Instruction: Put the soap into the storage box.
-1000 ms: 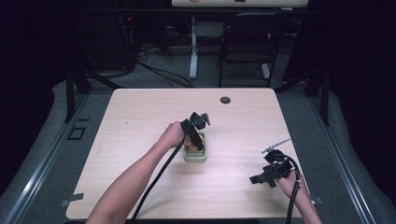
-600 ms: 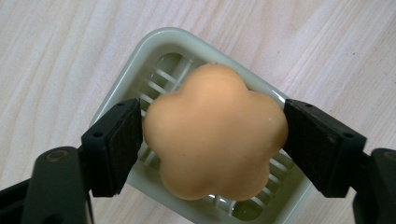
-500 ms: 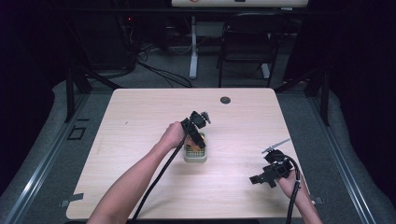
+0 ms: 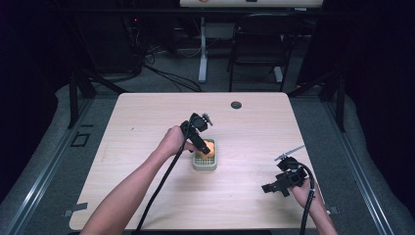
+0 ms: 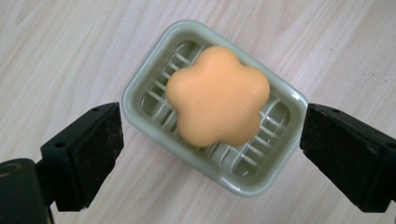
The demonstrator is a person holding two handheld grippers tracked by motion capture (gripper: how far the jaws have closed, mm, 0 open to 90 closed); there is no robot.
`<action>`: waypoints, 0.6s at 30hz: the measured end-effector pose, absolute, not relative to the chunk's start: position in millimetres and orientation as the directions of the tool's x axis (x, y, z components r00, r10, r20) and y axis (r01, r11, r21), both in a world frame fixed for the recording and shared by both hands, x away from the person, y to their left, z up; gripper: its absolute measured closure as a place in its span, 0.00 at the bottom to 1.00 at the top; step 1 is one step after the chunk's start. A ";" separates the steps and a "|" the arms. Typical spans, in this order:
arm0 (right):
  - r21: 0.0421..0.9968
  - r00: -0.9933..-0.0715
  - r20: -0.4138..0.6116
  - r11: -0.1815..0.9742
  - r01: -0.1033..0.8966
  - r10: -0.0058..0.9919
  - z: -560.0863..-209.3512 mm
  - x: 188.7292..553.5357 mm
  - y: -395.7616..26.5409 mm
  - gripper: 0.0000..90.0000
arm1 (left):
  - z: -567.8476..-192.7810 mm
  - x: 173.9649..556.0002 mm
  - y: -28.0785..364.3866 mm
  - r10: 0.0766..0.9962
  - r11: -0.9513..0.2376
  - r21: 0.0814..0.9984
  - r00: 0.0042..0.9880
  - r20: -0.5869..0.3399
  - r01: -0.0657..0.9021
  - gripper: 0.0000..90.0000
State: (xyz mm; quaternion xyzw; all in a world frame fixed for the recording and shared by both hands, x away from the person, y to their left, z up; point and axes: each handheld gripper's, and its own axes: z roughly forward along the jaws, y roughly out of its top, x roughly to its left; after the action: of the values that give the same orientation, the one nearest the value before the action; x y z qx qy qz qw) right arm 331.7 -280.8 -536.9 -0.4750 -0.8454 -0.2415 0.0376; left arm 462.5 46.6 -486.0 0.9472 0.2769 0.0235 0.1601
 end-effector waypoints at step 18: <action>0.387 -0.541 0.300 0.418 0.822 0.786 -537.4 331.0 -279.8 0.17 | -476.2 429.5 104.7 0.575 -0.751 0.345 0.814 -0.077 0.563 0.00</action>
State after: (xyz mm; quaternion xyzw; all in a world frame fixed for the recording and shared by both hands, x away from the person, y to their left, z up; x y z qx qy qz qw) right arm 331.0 -279.8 -537.4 -0.4776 -0.8413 -0.2506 0.0360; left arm 429.5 104.7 -476.2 0.9355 0.3042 0.0169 0.1791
